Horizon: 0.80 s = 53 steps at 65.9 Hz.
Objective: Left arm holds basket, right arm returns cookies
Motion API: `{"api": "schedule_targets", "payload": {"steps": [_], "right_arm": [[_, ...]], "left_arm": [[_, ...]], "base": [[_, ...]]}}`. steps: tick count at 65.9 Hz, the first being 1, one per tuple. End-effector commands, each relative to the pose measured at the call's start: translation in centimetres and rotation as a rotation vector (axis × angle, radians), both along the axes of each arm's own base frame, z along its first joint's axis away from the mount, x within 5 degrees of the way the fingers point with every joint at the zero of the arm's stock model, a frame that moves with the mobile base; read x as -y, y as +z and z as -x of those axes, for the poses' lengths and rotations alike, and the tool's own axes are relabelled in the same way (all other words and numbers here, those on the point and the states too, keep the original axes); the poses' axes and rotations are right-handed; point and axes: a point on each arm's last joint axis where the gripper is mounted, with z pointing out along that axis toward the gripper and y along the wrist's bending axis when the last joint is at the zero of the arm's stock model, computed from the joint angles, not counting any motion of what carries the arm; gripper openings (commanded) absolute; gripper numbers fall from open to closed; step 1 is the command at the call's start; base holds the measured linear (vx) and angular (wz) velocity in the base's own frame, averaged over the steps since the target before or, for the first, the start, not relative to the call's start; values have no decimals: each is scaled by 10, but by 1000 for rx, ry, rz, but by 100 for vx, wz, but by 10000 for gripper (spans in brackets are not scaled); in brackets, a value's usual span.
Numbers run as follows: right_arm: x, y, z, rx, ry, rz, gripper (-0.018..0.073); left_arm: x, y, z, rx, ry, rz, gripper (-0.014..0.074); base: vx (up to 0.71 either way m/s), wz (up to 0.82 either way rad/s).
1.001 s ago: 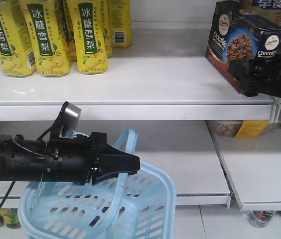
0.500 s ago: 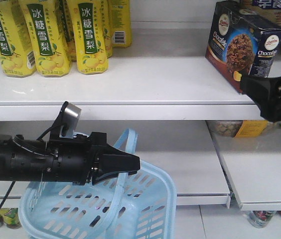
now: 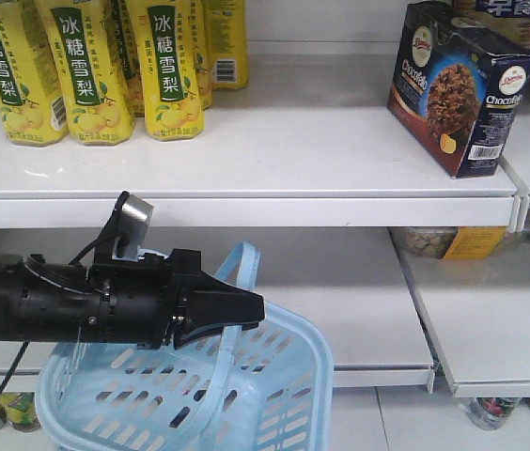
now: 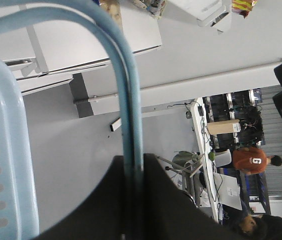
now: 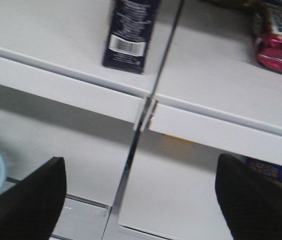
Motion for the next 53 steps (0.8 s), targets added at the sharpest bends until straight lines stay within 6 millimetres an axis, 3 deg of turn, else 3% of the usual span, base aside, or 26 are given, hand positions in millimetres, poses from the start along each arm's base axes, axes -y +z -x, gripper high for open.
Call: {"api": "schedule_targets", "payload": {"steps": [1,11,17,37,53], "right_arm": [[6,18,12,125,-68,-40,559],[6,24,36,220,-49,-97,559],[7,12,48,315,-35,-111,559],[8,-69,72,549,-11,-157,559],[6,-128,61,624,0,-169,559]], "left_arm": [[0,26,-3,79,37,108,-3],[0,26,-3,79,37,108,-3],[0,26,-3,79,37,108,-3],[0,26,-3,79,37,108,-3],[0,26,-3,79,37,108,-3]], "base": [[0,0],[0,0],[0,0],[0,0],[0,0]]}}
